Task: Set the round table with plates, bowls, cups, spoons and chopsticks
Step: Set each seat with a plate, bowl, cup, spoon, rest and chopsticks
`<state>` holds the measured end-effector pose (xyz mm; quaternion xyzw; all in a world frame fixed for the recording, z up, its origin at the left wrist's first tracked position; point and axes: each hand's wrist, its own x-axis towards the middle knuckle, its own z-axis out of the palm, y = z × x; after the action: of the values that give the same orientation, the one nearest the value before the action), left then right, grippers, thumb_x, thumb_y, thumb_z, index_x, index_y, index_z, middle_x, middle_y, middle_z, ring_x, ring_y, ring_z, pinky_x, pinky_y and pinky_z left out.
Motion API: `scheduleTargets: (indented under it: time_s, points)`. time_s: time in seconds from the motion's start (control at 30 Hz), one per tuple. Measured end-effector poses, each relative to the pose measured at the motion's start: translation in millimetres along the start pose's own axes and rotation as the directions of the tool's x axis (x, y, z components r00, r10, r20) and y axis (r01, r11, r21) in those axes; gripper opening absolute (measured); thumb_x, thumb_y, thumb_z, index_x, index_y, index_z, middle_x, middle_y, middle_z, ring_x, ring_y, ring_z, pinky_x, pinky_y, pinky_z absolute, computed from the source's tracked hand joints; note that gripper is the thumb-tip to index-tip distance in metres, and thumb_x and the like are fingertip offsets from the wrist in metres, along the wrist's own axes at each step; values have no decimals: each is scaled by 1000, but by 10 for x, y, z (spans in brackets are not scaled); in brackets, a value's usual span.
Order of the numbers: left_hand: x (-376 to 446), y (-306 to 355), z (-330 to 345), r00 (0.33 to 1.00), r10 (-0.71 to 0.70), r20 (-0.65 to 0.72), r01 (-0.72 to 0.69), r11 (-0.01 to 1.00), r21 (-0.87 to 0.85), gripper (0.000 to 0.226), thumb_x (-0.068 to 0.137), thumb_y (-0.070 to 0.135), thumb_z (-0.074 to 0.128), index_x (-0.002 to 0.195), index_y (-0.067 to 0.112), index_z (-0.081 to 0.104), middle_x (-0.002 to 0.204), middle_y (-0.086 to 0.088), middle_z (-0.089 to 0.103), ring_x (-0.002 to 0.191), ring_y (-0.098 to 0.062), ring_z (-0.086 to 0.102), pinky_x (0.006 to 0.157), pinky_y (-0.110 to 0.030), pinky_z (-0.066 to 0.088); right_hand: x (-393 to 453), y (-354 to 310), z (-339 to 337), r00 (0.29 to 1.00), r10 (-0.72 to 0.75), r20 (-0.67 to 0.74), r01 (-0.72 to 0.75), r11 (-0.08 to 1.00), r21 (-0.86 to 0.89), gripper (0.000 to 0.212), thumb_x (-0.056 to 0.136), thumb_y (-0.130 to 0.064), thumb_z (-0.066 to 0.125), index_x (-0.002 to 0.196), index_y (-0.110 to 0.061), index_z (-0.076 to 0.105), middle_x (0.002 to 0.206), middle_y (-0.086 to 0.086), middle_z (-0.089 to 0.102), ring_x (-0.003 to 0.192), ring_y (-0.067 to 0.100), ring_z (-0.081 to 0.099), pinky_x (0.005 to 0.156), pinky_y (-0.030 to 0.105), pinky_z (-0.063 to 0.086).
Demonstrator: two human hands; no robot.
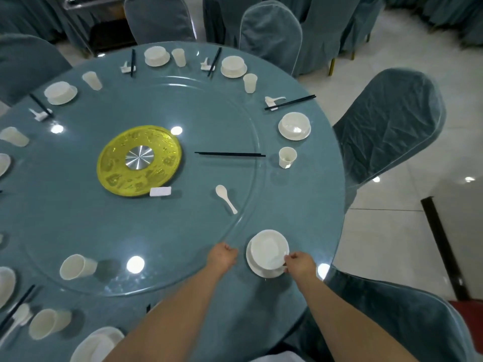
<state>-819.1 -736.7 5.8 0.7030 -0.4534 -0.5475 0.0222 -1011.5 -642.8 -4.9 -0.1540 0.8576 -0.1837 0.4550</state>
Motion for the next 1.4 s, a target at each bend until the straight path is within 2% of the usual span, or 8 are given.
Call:
scheduleTargets:
  time_s: [0.27,0.53,0.9,1.0,1.07,1.13,1.23,1.4]
  points:
    - [-79,-10,-190,998,10,-54,-7,999,49,24,83,9,56,61,15,48,72,-14,65,73,-26,66,73,-34,55,-62,-21,-64,994,38,102,-20,985,-174,21,93,-24,54,78,-11,62,65,8,66,62,21,62,61,29,49]
    - [-173,-115,-501,995,9,-96,-7,1000,27,18,85,10,55,67,10,53,81,-20,65,76,-25,62,72,-35,53,-213,-212,-56,998,-4,67,33,901,-432,29,94,-25,47,101,-3,65,98,13,67,95,29,64,76,30,47]
    - [-321,-408,-1667,949,20,-313,-32,999,-32,25,87,9,59,65,15,48,90,-24,69,90,-34,67,77,-38,51,-574,-986,778,959,-215,186,271,888,-372,32,98,-15,41,124,-7,59,127,13,62,117,26,58,91,30,45]
    - [-318,-558,-2094,912,28,-409,-37,999,-14,9,88,12,57,80,13,54,99,-21,68,99,-34,64,84,-36,49,-770,-1167,1035,962,-179,206,230,939,-255,20,96,-18,44,90,-14,63,122,16,64,84,14,60,66,18,41]
    - [-281,-673,-2405,873,19,-488,-12,1000,17,5,90,14,55,89,11,59,103,-18,68,100,-33,62,85,-35,47,-811,-1239,1225,941,-257,222,327,865,-381,24,95,-22,47,94,-11,68,115,18,66,89,20,64,57,13,32]
    - [-230,-806,-2706,828,16,-560,0,1000,29,13,91,14,54,97,6,62,103,-17,68,101,-34,62,84,-35,46,-876,-1318,1420,913,-265,311,386,811,-440,29,96,-18,46,105,-3,69,114,21,66,102,29,64,63,19,41]
    - [-149,-1023,-3062,769,56,-637,20,993,112,24,89,16,56,111,8,62,113,-16,64,109,-35,58,89,-36,45,-959,-1372,1617,890,-314,329,434,806,-403,23,94,-14,46,78,-10,62,102,26,68,84,22,57,77,30,46]
    - [-8,-1383,-3381,836,-55,-546,199,958,208,67,85,31,65,145,32,36,153,-9,26,140,-33,25,112,-44,33,-948,-1421,1848,900,-277,335,404,820,-406,29,94,-13,47,97,8,67,108,31,66,103,39,63,87,37,49]
